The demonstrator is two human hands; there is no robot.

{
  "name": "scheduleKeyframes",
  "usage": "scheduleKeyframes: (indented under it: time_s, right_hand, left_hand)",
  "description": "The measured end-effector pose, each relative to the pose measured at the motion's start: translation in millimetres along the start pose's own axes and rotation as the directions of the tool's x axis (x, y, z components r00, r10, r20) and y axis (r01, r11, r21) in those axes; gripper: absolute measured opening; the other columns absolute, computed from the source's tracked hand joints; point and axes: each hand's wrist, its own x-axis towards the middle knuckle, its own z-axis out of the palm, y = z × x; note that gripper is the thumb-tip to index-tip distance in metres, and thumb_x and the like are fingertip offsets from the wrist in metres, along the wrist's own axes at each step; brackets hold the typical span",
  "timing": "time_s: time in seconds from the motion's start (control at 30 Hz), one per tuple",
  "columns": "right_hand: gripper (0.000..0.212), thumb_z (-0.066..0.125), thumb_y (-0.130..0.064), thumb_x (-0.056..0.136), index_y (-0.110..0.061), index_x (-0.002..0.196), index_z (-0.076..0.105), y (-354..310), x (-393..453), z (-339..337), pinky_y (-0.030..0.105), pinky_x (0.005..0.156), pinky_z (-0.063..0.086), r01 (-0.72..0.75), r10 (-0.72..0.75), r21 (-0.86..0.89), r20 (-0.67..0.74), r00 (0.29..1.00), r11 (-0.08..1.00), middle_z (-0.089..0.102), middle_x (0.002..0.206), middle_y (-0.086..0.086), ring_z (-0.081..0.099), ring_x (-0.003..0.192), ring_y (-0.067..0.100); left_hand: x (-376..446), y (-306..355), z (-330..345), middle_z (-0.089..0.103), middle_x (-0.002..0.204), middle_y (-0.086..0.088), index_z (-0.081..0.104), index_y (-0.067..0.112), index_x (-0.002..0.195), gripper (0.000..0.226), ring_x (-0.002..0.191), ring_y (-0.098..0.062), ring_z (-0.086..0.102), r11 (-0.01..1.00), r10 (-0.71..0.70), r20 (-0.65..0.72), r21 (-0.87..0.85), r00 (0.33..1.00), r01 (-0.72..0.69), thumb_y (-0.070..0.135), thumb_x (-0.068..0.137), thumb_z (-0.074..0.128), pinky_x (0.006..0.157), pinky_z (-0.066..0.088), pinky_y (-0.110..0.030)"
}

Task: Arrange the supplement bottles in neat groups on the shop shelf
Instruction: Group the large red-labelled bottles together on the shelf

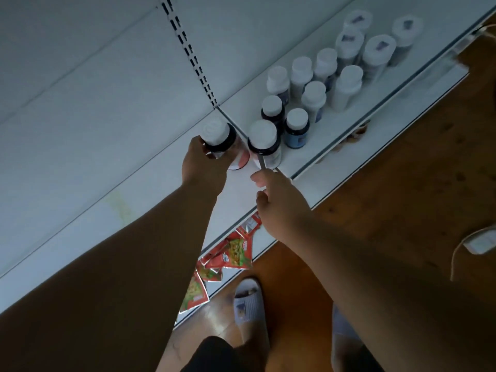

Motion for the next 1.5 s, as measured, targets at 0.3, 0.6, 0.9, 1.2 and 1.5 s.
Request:
scheduleKeyframes:
  time_s: [0.3,0.6,0.9,1.2,1.5]
  right_hand:
    - [0.039,0.049,-0.034,0.101,-0.028,0.139,0.042,-56.3,-99.7,-36.2,0.011,0.068,0.042,-0.179,0.110,0.303,0.233,0.966,0.936,0.055,0.123,-0.005,0.057,0.098,0.004]
    - [0.038,0.071,-0.040,0.086,-0.023,0.117,0.057,-110.3,-188.1,-166.5,0.046,0.093,0.055,-0.256,0.111,0.475,0.310,0.944,0.842,0.069,0.111,0.001,0.069,0.102,0.017]
    - [0.033,0.072,-0.029,0.086,-0.019,0.114,0.057,-180.5,-210.2,-273.5,0.051,0.096,0.053,-0.174,0.051,0.566,0.226,0.973,0.806,0.070,0.112,0.007,0.070,0.103,0.021]
    - [0.044,0.076,-0.037,0.082,-0.031,0.119,0.052,-258.9,-170.5,-313.0,0.025,0.078,0.059,0.091,-0.080,0.376,-0.045,0.996,0.922,0.065,0.114,-0.011,0.066,0.100,0.006]
    - [0.055,0.084,-0.041,0.072,-0.030,0.115,0.051,-292.0,-55.7,-376.0,0.025,0.079,0.051,0.260,-0.260,-0.018,0.002,0.966,0.966,0.064,0.105,-0.017,0.061,0.097,0.002]
  left_hand:
    - [-149.7,15.2,-89.8,0.075,0.105,0.000,0.066,0.022,0.108,0.023,0.095,-0.026,0.068,0.949,-0.200,0.433,-0.137,0.879,0.283,0.025,0.086,0.074,0.096,0.051,-0.053]
    - [-286.2,129.9,-103.3,0.072,0.109,-0.006,0.059,0.016,0.124,0.044,0.093,-0.017,0.070,0.899,-0.140,0.389,-0.335,0.910,0.282,0.050,0.097,0.049,0.069,0.055,-0.024]
    - [-298.8,238.3,-121.8,0.072,0.114,-0.008,0.061,0.017,0.128,0.042,0.108,-0.028,0.069,0.807,-0.018,0.364,-0.545,0.931,0.228,0.042,0.101,0.041,0.099,0.052,-0.052]
    - [-243.0,311.6,-167.8,0.069,0.122,-0.007,0.056,0.015,0.132,0.035,0.112,-0.026,0.067,0.810,0.124,0.360,-0.575,0.924,0.115,0.026,0.099,0.051,0.104,0.049,-0.051]
    - [-172.4,383.0,-146.4,0.066,0.100,0.021,0.056,0.042,0.117,0.021,0.086,0.003,0.061,0.959,0.196,0.046,-0.219,0.979,-0.181,0.029,0.100,0.055,0.078,0.046,-0.017]
